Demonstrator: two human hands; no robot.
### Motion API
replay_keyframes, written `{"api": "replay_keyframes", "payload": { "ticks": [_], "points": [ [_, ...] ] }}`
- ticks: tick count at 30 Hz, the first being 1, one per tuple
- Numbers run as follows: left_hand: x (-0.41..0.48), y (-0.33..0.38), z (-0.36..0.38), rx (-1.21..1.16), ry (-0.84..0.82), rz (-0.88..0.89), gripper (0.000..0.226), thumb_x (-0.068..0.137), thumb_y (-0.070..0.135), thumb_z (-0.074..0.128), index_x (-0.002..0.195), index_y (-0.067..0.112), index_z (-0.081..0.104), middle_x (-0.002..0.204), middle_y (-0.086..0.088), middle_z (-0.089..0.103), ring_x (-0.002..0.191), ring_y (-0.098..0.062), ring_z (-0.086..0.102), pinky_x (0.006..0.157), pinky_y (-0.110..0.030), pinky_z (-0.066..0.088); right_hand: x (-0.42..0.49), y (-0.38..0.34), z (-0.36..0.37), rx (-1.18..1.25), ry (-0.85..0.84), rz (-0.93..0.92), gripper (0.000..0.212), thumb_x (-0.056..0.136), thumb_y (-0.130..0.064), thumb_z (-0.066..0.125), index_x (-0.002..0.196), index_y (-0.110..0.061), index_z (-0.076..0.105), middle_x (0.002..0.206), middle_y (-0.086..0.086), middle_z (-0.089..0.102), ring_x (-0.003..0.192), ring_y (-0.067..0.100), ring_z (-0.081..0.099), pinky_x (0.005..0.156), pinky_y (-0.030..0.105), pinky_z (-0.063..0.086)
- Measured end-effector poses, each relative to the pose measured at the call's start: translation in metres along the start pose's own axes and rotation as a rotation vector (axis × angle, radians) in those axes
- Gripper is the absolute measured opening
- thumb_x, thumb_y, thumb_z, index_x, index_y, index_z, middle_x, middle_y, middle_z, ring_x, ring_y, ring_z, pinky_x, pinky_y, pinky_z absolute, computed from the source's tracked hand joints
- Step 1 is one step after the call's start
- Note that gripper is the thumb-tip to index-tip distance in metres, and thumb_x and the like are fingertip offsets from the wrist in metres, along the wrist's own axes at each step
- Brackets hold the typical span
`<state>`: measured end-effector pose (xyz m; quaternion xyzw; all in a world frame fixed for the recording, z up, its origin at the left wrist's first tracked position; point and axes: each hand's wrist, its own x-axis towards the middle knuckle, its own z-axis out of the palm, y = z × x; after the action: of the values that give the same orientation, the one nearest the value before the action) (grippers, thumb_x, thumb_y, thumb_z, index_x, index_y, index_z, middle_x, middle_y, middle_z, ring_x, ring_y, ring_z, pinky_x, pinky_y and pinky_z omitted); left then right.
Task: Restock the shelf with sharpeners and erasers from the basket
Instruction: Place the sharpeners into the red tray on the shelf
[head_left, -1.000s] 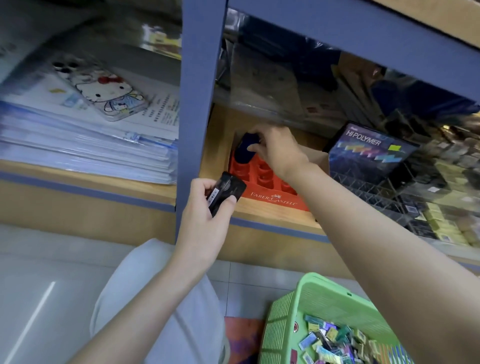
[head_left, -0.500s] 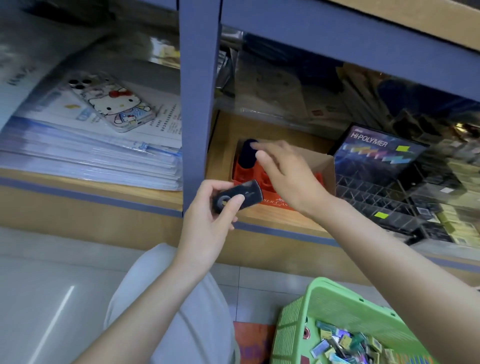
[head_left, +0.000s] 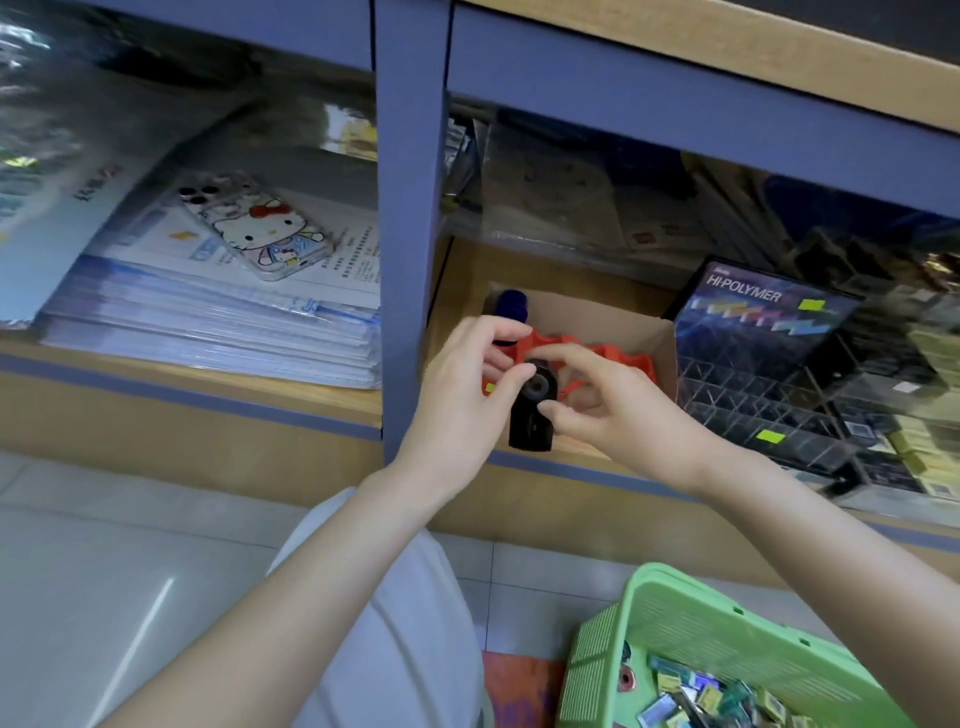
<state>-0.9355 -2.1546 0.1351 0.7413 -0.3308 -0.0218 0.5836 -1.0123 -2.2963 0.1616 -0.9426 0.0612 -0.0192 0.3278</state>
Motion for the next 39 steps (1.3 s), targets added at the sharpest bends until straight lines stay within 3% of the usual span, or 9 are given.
{"api": "replay_keyframes", "payload": {
  "ticks": [5,7,9,11,14,24,34,37,39],
  "points": [
    [0.008,-0.030,0.001,0.501,-0.219,0.181,0.037,0.097,0.018,0.049,0.134,0.016,0.048,0.132,0.003,0.047,0.121,-0.013,0.043,0.103,-0.030,0.036,0.020,0.018,-0.006,0.243,0.330,0.154,0.025,0.089,-0.018,0.063,0.111,-0.020,0.050,0.100,-0.007,0.063,0.091,0.009,0.065,0.086,0.035,0.054],
    [0.005,-0.041,0.003,0.626,-0.318,0.179,0.045,0.099,0.021,0.045,0.143,0.015,0.038,0.143,0.002,0.040,0.130,-0.014,0.036,0.107,-0.030,0.027,0.032,0.026,-0.010,0.232,0.438,0.196,0.024,0.089,-0.024,0.063,0.107,-0.019,0.049,0.095,-0.005,0.063,0.092,0.014,0.064,0.086,0.040,0.055],
    [0.002,-0.050,0.006,0.703,-0.371,0.200,0.048,0.099,0.020,0.044,0.145,0.014,0.035,0.145,0.000,0.038,0.135,-0.016,0.030,0.108,-0.029,0.023,0.044,0.032,-0.012,0.153,0.506,0.201,0.025,0.089,-0.026,0.063,0.107,-0.018,0.048,0.090,-0.008,0.059,0.090,0.012,0.061,0.086,0.035,0.053],
    [-0.001,-0.055,0.009,0.739,-0.377,0.216,0.049,0.097,0.018,0.046,0.144,0.012,0.036,0.144,-0.002,0.040,0.137,-0.018,0.029,0.108,-0.029,0.024,0.056,0.035,-0.012,0.087,0.552,0.191,0.026,0.089,-0.024,0.063,0.109,-0.016,0.049,0.089,-0.010,0.057,0.087,0.009,0.058,0.081,0.018,0.049],
    [-0.002,-0.055,0.011,0.730,-0.367,0.212,0.050,0.096,0.016,0.048,0.144,0.011,0.037,0.143,-0.004,0.040,0.138,-0.020,0.028,0.108,-0.032,0.026,0.070,0.040,-0.008,0.000,0.524,0.156,0.036,0.091,-0.019,0.062,0.122,-0.009,0.047,0.101,-0.004,0.057,0.091,0.008,0.056,0.069,0.005,0.041],
    [-0.002,-0.058,0.015,0.723,-0.358,0.198,0.053,0.096,0.019,0.046,0.146,0.017,0.031,0.146,-0.003,0.033,0.139,-0.018,0.019,0.109,-0.033,0.024,0.078,0.052,-0.012,-0.282,0.237,0.064,0.030,0.090,-0.014,0.061,0.119,-0.015,0.053,0.110,0.010,0.064,0.102,0.023,0.062,0.087,0.036,0.052],
    [-0.001,-0.058,0.018,0.744,-0.347,0.188,0.054,0.095,0.019,0.047,0.147,0.018,0.030,0.144,-0.002,0.033,0.137,-0.017,0.021,0.106,-0.032,0.027,0.086,0.047,-0.015,-0.558,0.159,0.148,0.043,0.091,-0.020,0.060,0.132,-0.015,0.049,0.127,0.011,0.049,0.110,0.029,0.055,0.080,0.033,0.045],
    [-0.004,-0.056,0.021,0.780,-0.299,0.195,0.051,0.091,0.014,0.054,0.141,0.014,0.042,0.139,-0.007,0.042,0.133,-0.023,0.032,0.102,-0.037,0.033,0.068,0.047,-0.003,-0.574,0.239,0.116,0.057,0.093,-0.026,0.056,0.144,-0.014,0.033,0.135,0.014,0.045,0.118,0.030,0.050,0.085,0.035,0.046],
    [-0.012,-0.053,0.026,0.735,-0.196,0.258,0.042,0.085,0.008,0.059,0.126,0.010,0.056,0.124,-0.009,0.054,0.119,-0.023,0.043,0.094,-0.036,0.037,0.044,0.048,0.005,-0.465,0.398,0.100,0.049,0.095,-0.029,0.053,0.139,-0.013,0.038,0.130,0.012,0.049,0.115,0.026,0.052,0.085,0.034,0.047]
  ]
}}
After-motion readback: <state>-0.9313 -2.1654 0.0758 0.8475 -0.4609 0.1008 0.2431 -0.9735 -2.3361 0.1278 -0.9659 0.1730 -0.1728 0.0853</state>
